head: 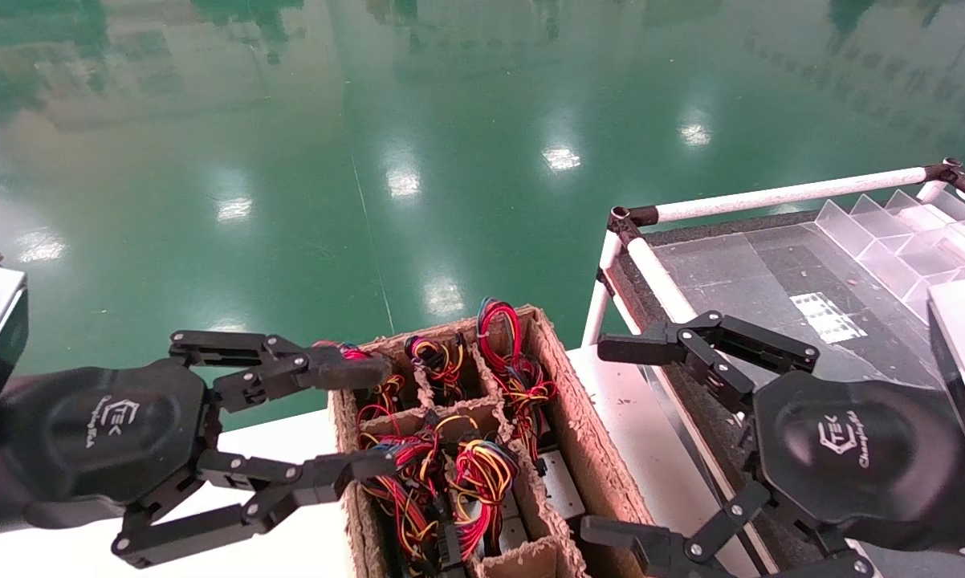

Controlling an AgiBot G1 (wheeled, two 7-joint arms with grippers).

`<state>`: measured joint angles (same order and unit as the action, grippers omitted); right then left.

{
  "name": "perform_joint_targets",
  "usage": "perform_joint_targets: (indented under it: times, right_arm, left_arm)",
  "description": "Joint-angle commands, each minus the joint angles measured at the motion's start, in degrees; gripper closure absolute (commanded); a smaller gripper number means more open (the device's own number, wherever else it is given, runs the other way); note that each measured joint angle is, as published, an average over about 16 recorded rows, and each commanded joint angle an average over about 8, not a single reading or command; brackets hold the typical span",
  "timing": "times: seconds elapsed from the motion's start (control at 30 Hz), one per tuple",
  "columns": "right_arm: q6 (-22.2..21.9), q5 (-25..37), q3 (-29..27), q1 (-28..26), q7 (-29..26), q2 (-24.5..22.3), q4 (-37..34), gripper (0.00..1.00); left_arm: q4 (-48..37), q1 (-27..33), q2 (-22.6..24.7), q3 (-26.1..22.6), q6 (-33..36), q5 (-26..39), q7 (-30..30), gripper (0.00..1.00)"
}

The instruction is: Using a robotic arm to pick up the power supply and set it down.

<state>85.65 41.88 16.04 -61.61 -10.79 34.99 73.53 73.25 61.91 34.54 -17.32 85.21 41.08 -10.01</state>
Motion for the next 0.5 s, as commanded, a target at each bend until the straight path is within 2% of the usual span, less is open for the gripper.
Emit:
perform_joint_targets:
  times: [0.03,0.5]
  right_arm:
    - [0.0,0.0,0.0,0.0,0.0,0.0,0.0,0.00]
    - [0.0,0.0,0.0,0.0,0.0,0.0,0.0,0.00]
  left_arm:
    - [0.0,0.0,0.0,0.0,0.0,0.0,0.0,1.00]
    - [0.0,0.0,0.0,0.0,0.0,0.0,0.0,1.00]
